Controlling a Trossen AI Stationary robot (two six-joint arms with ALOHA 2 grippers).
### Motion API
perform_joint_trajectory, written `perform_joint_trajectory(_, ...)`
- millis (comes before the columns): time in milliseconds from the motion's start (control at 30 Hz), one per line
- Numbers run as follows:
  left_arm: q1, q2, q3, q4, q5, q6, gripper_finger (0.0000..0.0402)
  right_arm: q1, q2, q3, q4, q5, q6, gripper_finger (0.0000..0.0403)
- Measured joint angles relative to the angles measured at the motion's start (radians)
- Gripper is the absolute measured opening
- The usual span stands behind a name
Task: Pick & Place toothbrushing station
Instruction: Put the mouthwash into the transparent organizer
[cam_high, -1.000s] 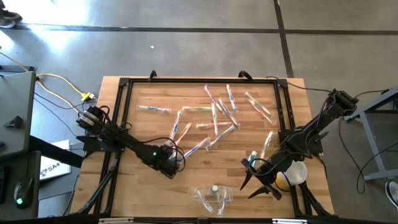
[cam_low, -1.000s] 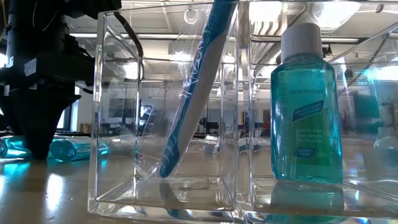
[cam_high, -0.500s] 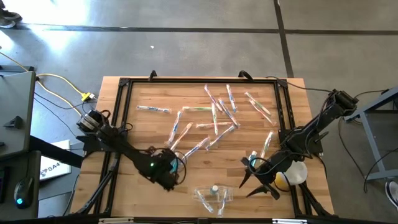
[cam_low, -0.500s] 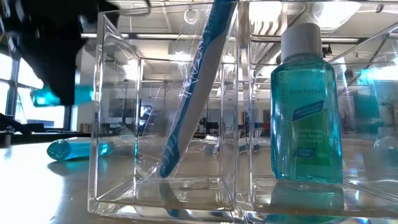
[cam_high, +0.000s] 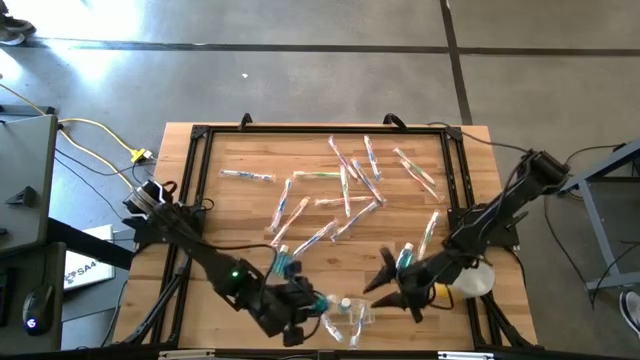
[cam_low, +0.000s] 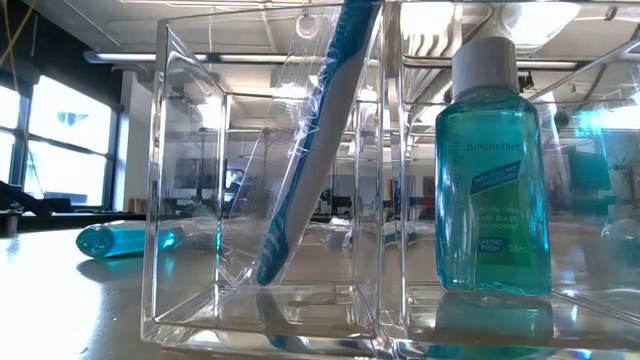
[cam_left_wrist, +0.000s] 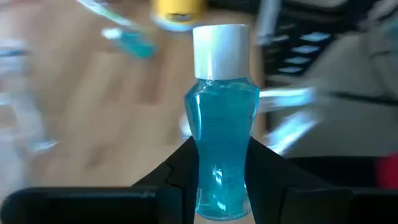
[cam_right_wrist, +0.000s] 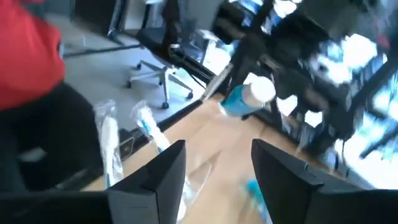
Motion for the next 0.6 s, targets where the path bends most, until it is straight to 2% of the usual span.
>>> perform_joint_trajectory(67,0.006,0.009,-0.003,0.028,0.069,-0.004,0.0096,0.019,0.054,0.0,0.084,0.042,-0.121,0.0176)
perform_joint_trajectory(200,0.022,0.026,-0.001,0.101,0.207,-0.035,0.0096,0.075,0.134,0.024,0.197,0.292,-0.329,0.0176)
perform_joint_trajectory(267,0.022,0.027,-0.001,0.128,0.268,-0.058,0.0096,0.098,0.162,0.057,0.19,0.365,-0.385,0.0176)
perform_joint_trajectory(467,0.044,0.039,-0.002,0.139,0.341,-0.091,0.0096,0.112,0.24,0.19,0.05,0.352,-0.352,0.0176)
perform_joint_trajectory(600,0.053,0.038,-0.001,0.142,0.353,-0.11,0.0096,0.11,0.277,0.301,-0.109,0.353,-0.254,0.0176)
